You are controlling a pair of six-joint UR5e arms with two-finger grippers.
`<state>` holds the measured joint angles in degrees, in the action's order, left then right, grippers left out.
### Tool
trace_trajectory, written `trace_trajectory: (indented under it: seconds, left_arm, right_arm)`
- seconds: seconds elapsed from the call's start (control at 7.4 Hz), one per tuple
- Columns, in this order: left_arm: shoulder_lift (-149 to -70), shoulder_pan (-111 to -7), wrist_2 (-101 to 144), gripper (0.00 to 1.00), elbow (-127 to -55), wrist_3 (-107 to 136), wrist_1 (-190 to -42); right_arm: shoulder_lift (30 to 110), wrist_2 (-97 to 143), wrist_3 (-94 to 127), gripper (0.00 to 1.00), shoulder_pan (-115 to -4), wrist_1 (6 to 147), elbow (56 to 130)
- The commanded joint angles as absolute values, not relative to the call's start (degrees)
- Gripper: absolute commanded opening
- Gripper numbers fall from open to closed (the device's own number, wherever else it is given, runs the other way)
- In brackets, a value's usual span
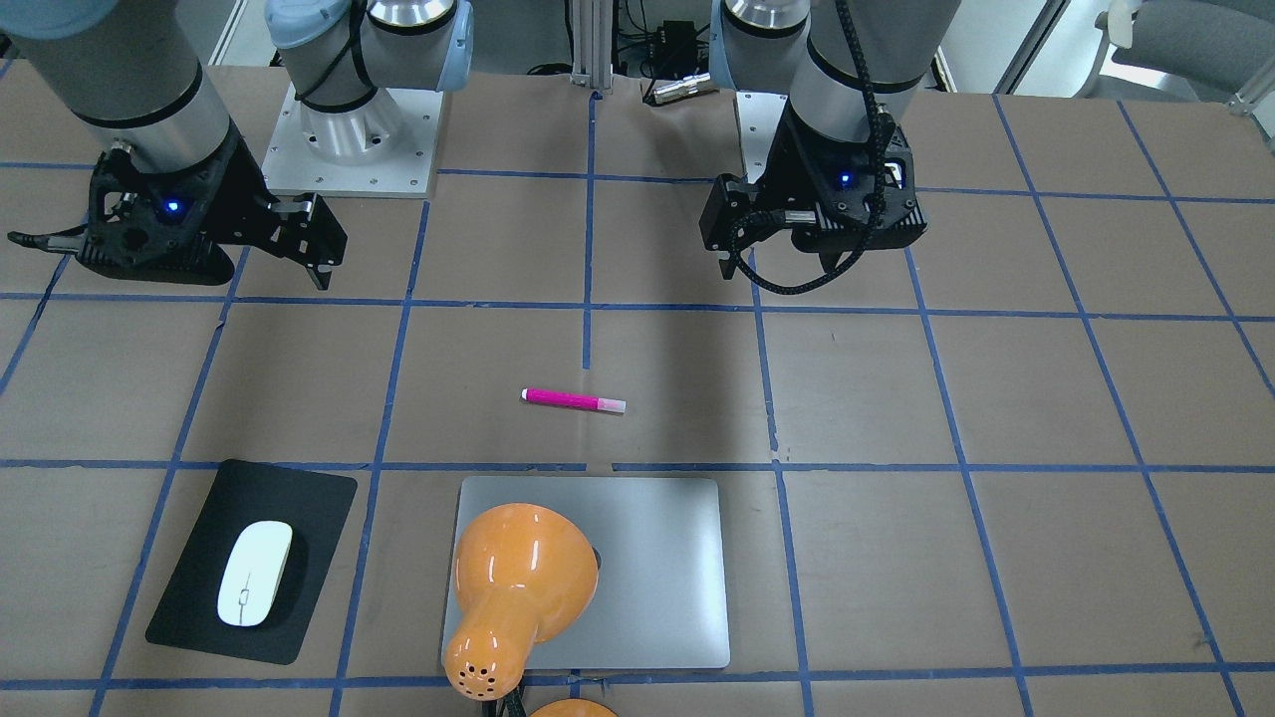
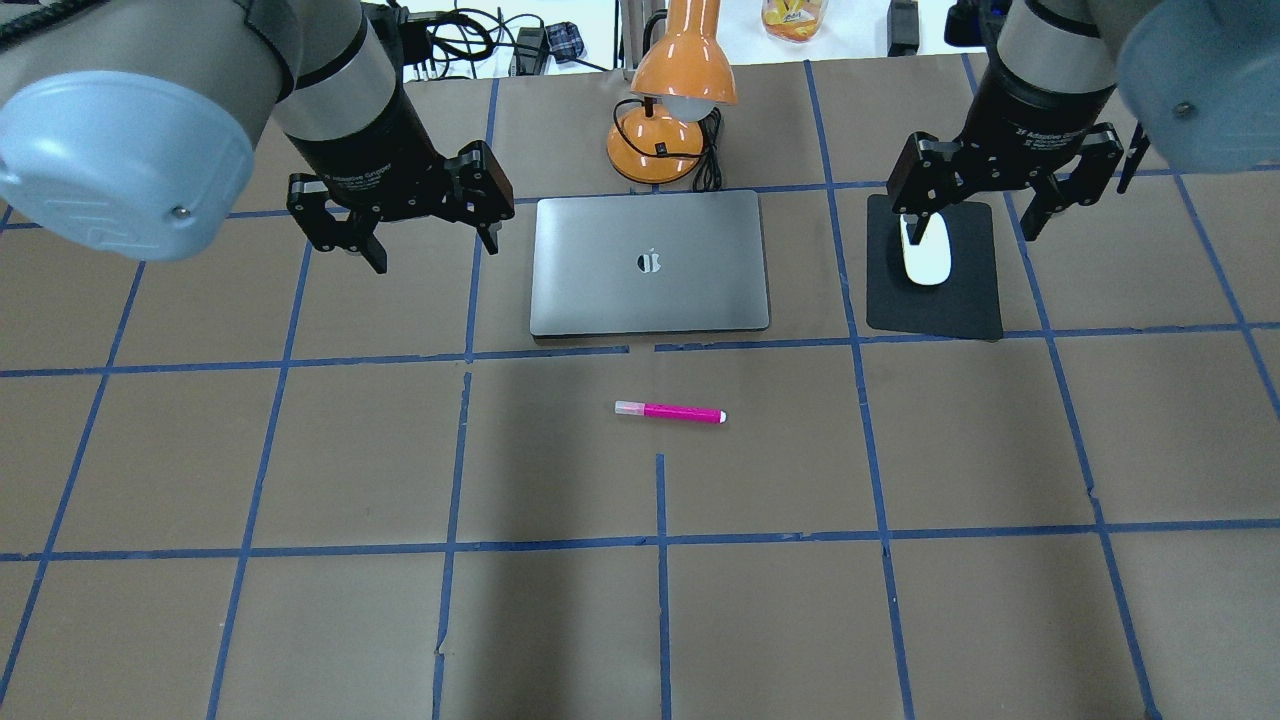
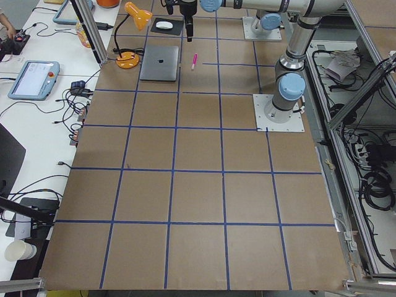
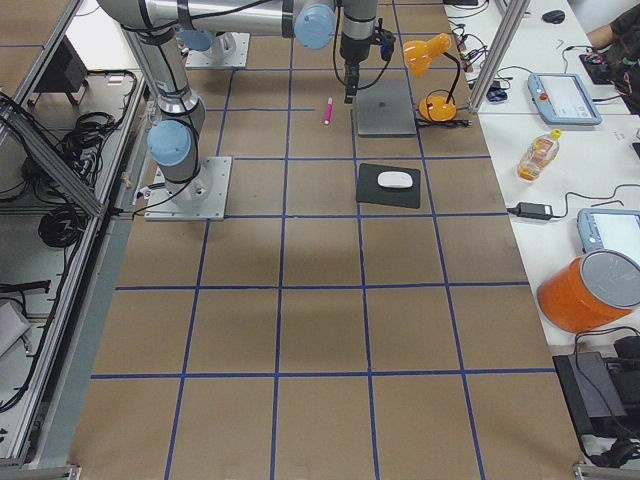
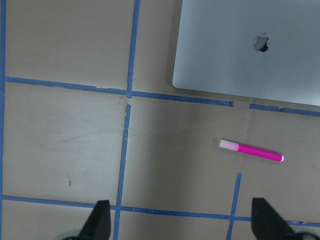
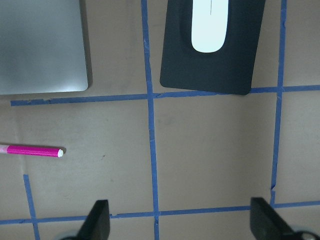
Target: Place pen and mouse around notebook
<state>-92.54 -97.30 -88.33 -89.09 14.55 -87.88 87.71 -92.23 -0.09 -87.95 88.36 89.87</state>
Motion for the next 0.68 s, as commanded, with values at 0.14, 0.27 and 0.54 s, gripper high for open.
trace_trajectory:
  seconds: [0.14, 0.27, 0.54]
  left_arm:
    - [-92.37, -97.03, -88.50, 1.00, -89.56, 14.33, -88.15]
    - [-92.03, -96.94, -88.42, 1.00, -89.73, 14.33, -88.15]
    - [-91.93, -96.94, -88.50, 1.00, -90.00, 14.33, -88.15]
  right_arm:
    - [90.95, -91.85, -0.09, 1.00, -87.54, 85.87, 89.47]
    - [91.66, -91.67, 0.61, 1.00, -87.71, 85.52, 89.91]
    - [91.84, -91.58, 2.28, 1.00, -87.63, 85.61, 89.91]
